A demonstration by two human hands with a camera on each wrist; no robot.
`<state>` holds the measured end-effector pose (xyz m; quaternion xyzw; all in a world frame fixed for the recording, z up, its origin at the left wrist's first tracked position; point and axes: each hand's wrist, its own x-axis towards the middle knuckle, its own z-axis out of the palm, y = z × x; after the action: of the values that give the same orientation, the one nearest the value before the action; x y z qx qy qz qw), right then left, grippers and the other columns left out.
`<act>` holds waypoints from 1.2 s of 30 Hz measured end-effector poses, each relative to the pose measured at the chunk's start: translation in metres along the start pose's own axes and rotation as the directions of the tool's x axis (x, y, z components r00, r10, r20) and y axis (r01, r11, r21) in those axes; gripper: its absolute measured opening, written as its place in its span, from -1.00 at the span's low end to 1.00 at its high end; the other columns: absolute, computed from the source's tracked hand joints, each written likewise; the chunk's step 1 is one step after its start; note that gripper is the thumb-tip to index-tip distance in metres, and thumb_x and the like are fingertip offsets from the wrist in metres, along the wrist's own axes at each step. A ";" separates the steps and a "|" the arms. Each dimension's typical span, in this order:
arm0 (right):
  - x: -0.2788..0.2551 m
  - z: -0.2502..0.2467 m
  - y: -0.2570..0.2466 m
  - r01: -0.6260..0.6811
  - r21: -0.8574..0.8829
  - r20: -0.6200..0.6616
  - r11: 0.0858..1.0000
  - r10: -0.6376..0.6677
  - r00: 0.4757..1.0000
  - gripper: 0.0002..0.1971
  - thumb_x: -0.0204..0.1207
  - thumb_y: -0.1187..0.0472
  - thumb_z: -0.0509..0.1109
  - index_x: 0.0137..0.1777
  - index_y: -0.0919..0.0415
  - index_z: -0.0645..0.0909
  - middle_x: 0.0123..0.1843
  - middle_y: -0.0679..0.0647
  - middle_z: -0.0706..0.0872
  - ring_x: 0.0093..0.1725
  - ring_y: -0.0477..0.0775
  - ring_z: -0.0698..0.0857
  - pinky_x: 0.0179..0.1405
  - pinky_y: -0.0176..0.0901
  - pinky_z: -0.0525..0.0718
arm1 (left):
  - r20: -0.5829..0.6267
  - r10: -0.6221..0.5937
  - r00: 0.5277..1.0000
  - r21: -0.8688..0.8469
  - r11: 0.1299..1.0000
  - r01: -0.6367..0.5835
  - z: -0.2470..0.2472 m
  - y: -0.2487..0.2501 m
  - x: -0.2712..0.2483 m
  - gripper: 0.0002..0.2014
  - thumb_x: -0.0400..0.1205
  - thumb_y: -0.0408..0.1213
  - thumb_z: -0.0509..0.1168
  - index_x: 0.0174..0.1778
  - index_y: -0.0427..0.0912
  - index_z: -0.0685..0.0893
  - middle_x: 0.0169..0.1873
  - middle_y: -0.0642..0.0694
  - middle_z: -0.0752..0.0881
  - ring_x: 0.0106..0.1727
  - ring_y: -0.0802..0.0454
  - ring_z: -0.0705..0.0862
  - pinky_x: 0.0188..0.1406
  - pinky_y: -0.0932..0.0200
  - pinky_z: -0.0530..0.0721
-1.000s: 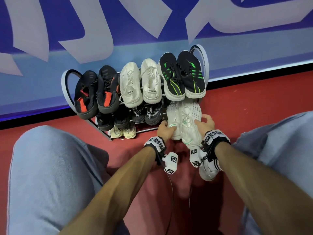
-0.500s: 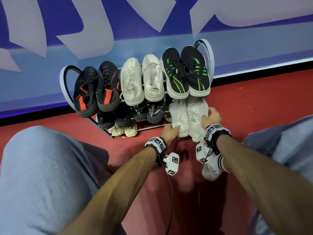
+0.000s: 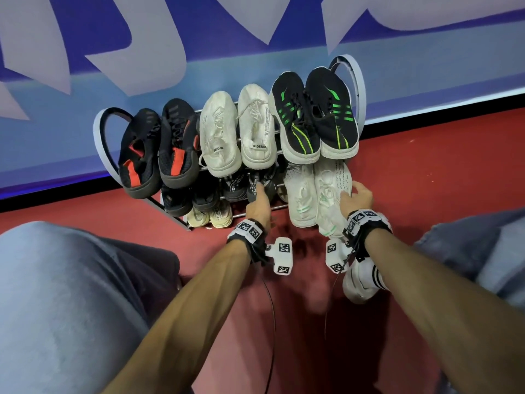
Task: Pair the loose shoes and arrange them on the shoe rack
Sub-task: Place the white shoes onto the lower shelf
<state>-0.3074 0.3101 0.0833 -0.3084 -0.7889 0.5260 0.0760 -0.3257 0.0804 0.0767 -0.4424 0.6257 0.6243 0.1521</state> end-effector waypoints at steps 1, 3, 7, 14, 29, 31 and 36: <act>-0.001 0.000 0.000 -0.002 0.015 0.009 1.000 0.001 1.000 -0.63 0.55 0.40 0.33 0.34 0.19 0.68 -0.17 0.13 0.78 -0.26 0.04 0.70 -0.30 -0.30 0.62 | -0.057 -0.021 0.998 -0.022 1.000 0.020 0.000 -0.001 0.004 0.16 0.20 0.64 0.20 0.43 -0.30 0.55 0.15 -0.22 0.73 0.04 -0.28 0.76 0.15 -0.20 0.72; -0.001 0.002 0.001 0.001 0.038 0.020 0.999 -0.002 1.000 -0.64 0.57 0.41 0.32 0.34 0.22 0.68 -0.14 0.16 0.80 -0.30 -0.01 0.70 -0.48 -0.45 0.57 | -0.011 0.004 1.000 -0.105 0.995 -0.005 -0.003 -0.002 0.006 0.05 0.37 0.50 0.32 0.48 -0.38 0.50 0.17 -0.30 0.75 -0.04 -0.22 0.79 -0.01 -0.06 0.78; 0.000 0.005 0.004 0.002 0.071 0.006 0.997 -0.002 1.000 -0.65 0.56 0.43 0.31 0.31 0.25 0.68 -0.39 -0.03 0.67 -0.61 -0.33 0.59 -0.65 -0.57 0.44 | 0.248 -0.010 0.969 -0.384 0.917 0.108 -0.007 0.007 0.006 -0.49 0.64 -0.15 0.45 0.37 -0.44 0.59 -0.02 -0.34 0.82 -0.31 -0.09 0.84 -0.46 0.16 0.78; 0.001 0.008 0.012 0.006 0.044 -0.034 0.999 -0.005 0.999 -0.64 0.52 0.40 0.33 0.30 0.21 0.68 -0.47 -0.05 0.63 -0.48 -0.07 0.61 -0.39 -0.29 0.57 | 0.433 -0.046 0.900 -0.551 0.777 0.304 0.007 0.008 -0.016 -0.59 0.68 -0.37 0.33 0.44 -0.46 0.57 0.09 -0.43 0.77 -0.08 -0.20 0.84 -0.39 0.15 0.81; -0.002 0.008 0.008 -0.012 0.016 -0.046 1.000 0.012 0.999 -0.64 0.54 0.35 0.36 0.33 0.19 0.67 -0.42 -0.01 0.64 -0.40 0.02 0.63 -0.31 -0.26 0.55 | 0.259 0.021 0.966 0.189 0.979 -0.072 0.003 -0.007 -0.009 -0.04 0.55 0.45 0.21 0.68 -0.19 0.26 0.49 -0.08 0.47 0.26 -0.10 0.68 0.17 0.02 0.73; -0.003 0.009 0.008 0.011 0.005 -0.042 1.000 -0.011 0.999 -0.64 0.54 0.36 0.34 0.32 0.19 0.68 -0.47 -0.06 0.60 -0.48 -0.05 0.58 -0.33 -0.28 0.55 | 0.503 -0.075 0.861 0.266 0.961 -0.072 0.000 -0.021 -0.019 -0.18 0.51 0.52 0.18 0.56 0.04 0.44 0.36 0.02 0.59 0.14 0.03 0.71 0.04 0.13 0.74; -0.008 0.011 -0.003 0.193 0.025 0.037 0.981 -0.194 0.980 -0.65 0.54 0.42 0.25 0.20 0.10 0.72 -0.28 -0.04 0.74 -0.36 -0.04 0.63 -0.23 -0.17 0.65 | 0.594 -0.088 0.800 0.000 0.994 0.109 0.019 -0.038 -0.032 -0.67 0.80 -0.19 0.22 0.40 -0.29 0.57 -0.04 -0.21 0.81 -0.26 -0.04 0.86 -0.39 0.28 0.79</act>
<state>-0.3071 0.2967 0.0828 -0.2190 -0.8109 0.5303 0.1148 -0.2859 0.1165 0.0725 -0.2598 0.5122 0.7331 0.3643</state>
